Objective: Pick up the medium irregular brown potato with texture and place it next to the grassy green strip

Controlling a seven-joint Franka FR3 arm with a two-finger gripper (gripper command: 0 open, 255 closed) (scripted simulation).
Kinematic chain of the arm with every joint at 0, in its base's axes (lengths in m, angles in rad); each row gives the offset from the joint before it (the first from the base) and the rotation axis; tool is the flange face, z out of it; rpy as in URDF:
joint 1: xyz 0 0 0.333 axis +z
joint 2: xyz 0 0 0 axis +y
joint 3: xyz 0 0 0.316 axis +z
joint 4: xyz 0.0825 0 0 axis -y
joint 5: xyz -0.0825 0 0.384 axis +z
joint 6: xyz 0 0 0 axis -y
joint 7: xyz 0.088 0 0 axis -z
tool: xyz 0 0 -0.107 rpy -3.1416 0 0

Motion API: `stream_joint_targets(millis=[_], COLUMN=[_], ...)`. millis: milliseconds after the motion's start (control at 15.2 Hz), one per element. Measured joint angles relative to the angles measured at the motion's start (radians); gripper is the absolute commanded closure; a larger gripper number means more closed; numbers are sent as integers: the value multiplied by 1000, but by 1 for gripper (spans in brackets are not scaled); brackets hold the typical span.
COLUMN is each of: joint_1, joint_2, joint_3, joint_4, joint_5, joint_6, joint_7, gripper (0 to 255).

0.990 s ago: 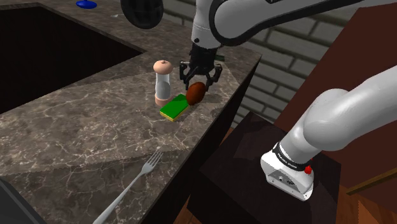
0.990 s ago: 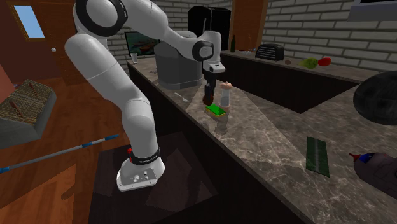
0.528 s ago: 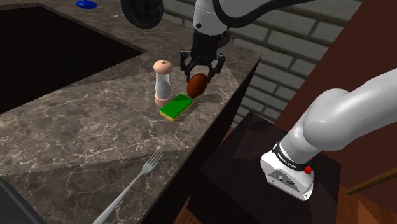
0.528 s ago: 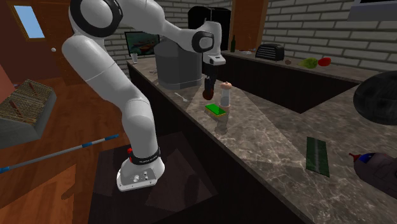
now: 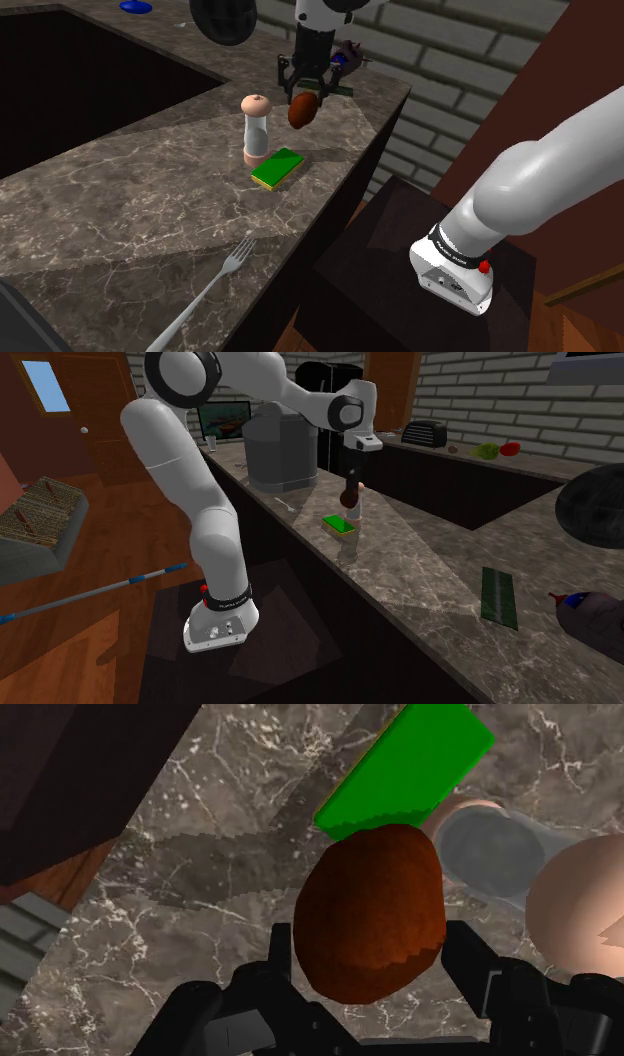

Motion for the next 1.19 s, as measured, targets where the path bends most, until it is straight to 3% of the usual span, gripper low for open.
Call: stream_joint_targets(millis=[660, 1188], joint_1=[-76, -116], joint_2=[291, 589], joint_3=[-70, -113], joint_4=[304, 705], joint_5=[-79, -126], joint_6=[-25, -132], joint_7=[-104, -180], gripper=[255, 255])
